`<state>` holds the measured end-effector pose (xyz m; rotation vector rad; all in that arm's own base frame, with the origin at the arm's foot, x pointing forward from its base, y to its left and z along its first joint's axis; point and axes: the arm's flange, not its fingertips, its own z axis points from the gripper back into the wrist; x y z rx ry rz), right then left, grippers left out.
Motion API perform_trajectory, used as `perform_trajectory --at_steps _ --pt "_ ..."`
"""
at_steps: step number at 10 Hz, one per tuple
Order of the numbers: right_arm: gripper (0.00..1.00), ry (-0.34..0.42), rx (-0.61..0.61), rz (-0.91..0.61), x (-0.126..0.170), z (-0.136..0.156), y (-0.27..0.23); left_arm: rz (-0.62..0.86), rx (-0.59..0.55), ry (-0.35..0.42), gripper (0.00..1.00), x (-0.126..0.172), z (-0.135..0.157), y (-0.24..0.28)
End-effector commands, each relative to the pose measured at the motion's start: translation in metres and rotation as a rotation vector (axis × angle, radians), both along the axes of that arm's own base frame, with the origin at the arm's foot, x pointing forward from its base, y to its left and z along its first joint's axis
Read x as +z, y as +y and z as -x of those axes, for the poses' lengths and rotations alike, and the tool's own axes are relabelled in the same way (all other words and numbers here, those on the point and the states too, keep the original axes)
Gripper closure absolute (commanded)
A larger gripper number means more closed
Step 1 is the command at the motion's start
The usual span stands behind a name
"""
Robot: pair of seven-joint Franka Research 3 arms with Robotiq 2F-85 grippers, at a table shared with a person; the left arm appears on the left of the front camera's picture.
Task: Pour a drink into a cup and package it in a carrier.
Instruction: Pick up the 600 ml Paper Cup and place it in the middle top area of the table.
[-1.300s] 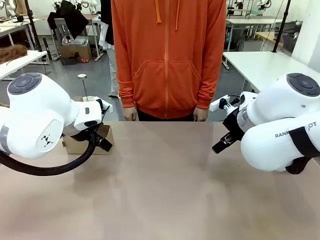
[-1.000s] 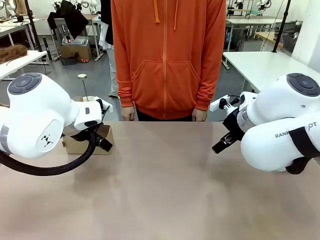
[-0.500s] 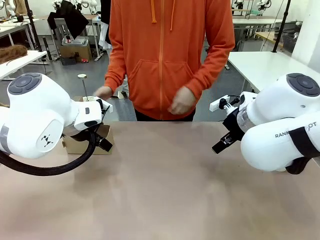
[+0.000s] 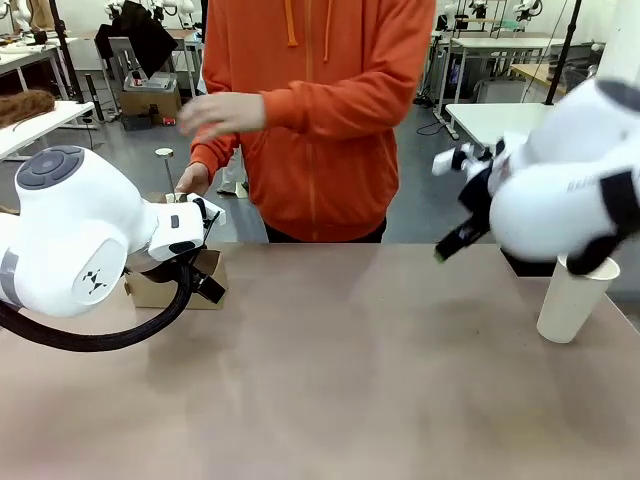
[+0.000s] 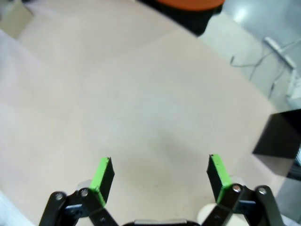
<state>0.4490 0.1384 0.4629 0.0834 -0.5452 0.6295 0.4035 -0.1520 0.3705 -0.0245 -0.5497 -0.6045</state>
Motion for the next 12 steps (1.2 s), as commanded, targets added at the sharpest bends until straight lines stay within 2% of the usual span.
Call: perform_trajectory --at_steps 1,3,5,7,9,10,11,12 --pt "0.00 0.062 0.109 -0.109 0.055 -0.027 -0.058 0.000 0.000 0.000 0.00 0.000 0.000 0.000" --pt "0.00 0.038 0.215 -0.275 0.092 -0.027 -0.139 0.000 0.000 0.000 0.00 0.000 0.000 0.000" --pt "0.00 -0.006 0.300 -0.432 0.092 -0.015 -0.225 0.000 0.000 0.000 0.00 0.000 0.000 0.000" --pt "0.00 -0.130 0.415 -0.571 0.063 0.010 -0.295 0.000 0.000 0.000 0.00 0.000 0.000 0.000" --pt "0.00 -0.308 0.548 -0.704 0.016 0.033 -0.355 0.000 0.000 0.000 0.00 0.000 0.000 0.000" --pt "0.00 -0.365 0.556 -0.749 -0.007 0.040 -0.372 0.000 0.000 0.000 0.00 0.000 0.000 0.000" --pt "0.00 -0.453 0.568 -0.775 -0.029 0.046 -0.382 0.000 0.000 0.000 0.00 0.000 0.000 0.000" --pt "0.00 -0.499 0.567 -0.821 -0.052 0.046 -0.387 0.000 0.000 0.000 0.00 0.000 0.000 0.000"
